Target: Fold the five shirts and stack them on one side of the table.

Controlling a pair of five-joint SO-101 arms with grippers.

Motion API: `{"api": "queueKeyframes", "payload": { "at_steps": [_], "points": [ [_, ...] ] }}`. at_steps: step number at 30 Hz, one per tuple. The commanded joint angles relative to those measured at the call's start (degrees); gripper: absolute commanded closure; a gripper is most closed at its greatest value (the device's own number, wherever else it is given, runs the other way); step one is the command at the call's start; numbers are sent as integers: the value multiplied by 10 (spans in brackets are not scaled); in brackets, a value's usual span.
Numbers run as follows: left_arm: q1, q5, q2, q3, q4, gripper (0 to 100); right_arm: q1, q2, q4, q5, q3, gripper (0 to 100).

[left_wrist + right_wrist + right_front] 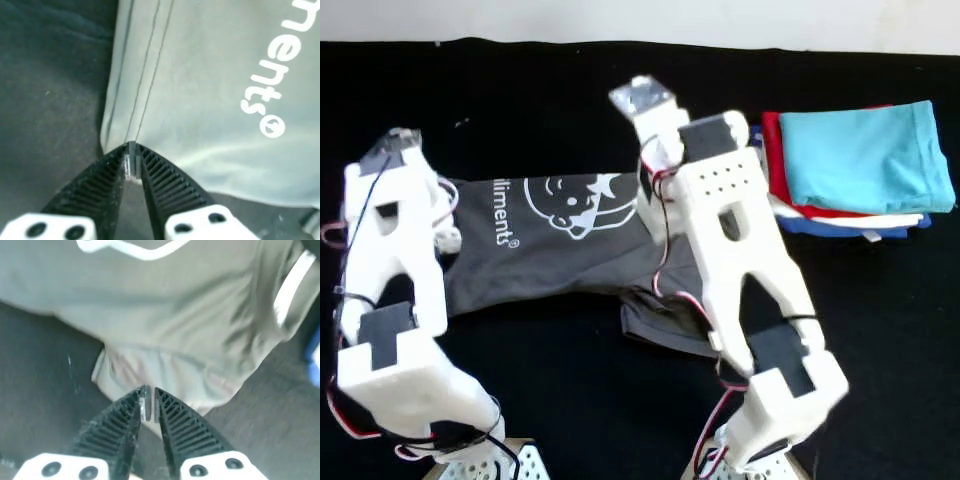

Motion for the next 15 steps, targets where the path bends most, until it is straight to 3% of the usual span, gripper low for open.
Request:
{"api": "queueKeyframes", "payload": {
  "at_steps": [1, 5, 9, 15],
  "points": [
    [3, 4, -38, 83, -105, 991, -13, -44, -51, 6, 106, 973],
    [3, 7, -38, 149, -207, 991, -47, -45, -126, 6, 218, 973],
    [3, 74, -38, 191, -297, 991, -71, -44, -225, 6, 305, 973],
    [3, 101, -38, 204, -324, 991, -32, -43, -368, 6, 368, 973]
  ]
}}
